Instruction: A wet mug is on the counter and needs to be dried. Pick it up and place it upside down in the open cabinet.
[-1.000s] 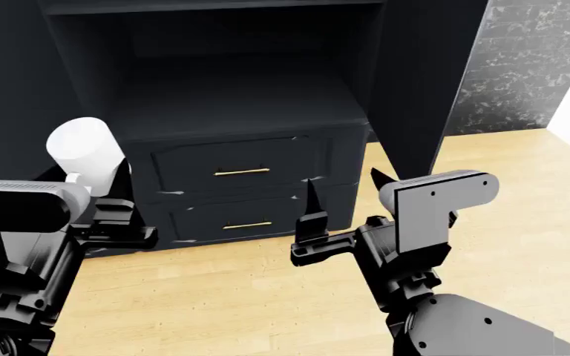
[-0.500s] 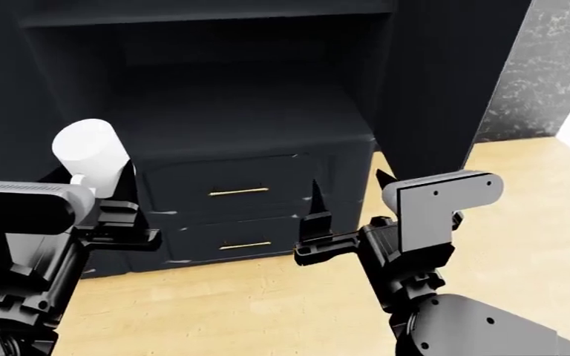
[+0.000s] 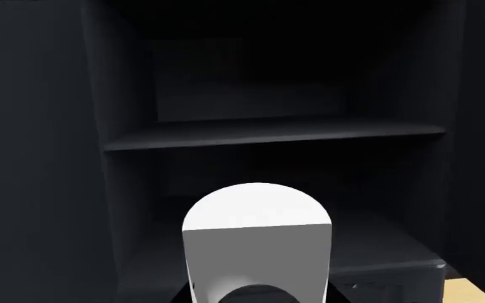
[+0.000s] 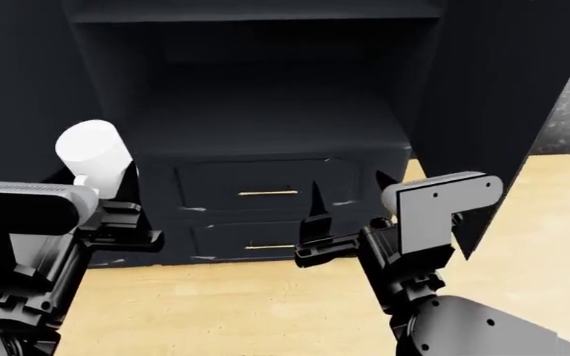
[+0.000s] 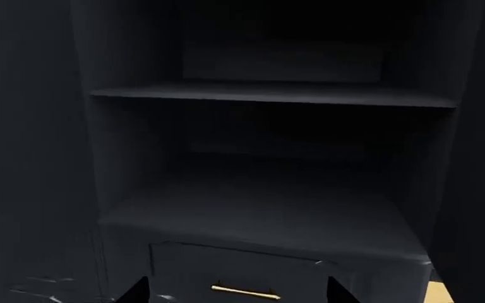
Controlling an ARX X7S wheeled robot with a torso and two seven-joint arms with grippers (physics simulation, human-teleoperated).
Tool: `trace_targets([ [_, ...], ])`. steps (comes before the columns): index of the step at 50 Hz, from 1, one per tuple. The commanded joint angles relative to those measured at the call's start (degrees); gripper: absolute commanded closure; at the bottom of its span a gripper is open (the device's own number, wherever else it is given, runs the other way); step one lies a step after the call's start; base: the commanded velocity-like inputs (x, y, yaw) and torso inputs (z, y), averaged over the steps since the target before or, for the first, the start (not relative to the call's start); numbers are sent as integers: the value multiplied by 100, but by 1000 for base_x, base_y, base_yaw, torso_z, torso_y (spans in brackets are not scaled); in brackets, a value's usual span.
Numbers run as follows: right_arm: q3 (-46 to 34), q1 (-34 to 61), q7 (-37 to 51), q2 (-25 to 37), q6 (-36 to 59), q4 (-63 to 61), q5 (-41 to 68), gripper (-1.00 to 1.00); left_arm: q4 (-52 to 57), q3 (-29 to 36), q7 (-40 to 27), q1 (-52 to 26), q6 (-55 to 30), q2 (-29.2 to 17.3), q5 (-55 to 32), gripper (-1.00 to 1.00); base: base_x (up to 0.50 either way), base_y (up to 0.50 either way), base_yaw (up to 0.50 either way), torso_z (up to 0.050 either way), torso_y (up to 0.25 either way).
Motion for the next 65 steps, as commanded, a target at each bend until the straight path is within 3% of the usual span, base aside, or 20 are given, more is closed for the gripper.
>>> trace_targets([
  [1, 31, -50, 29, 42, -61, -23, -47, -100, 67, 92, -30, -107, -22, 48, -38, 100, 0, 0, 500, 0, 0],
  [7, 126, -53, 274, 70, -36, -39, -33, -100, 29, 276, 121, -352, -128, 140, -185, 100, 1, 43, 333, 0, 0],
  [24, 409, 298, 724, 216, 266, -12, 365, -100, -503, 786, -54, -2205, -944, 679, -942, 100, 0, 0, 0, 1, 1],
  [49, 342, 297, 622, 189, 263, 16, 354, -100, -435, 842, -22, -2056, -851, 670, -817, 100, 429, 153, 0, 0, 1],
  [65, 389, 233, 526, 224, 152, -33, 405, -100, -389, 824, -52, -1999, -790, 649, -808, 100, 499, -93, 0, 0, 2],
])
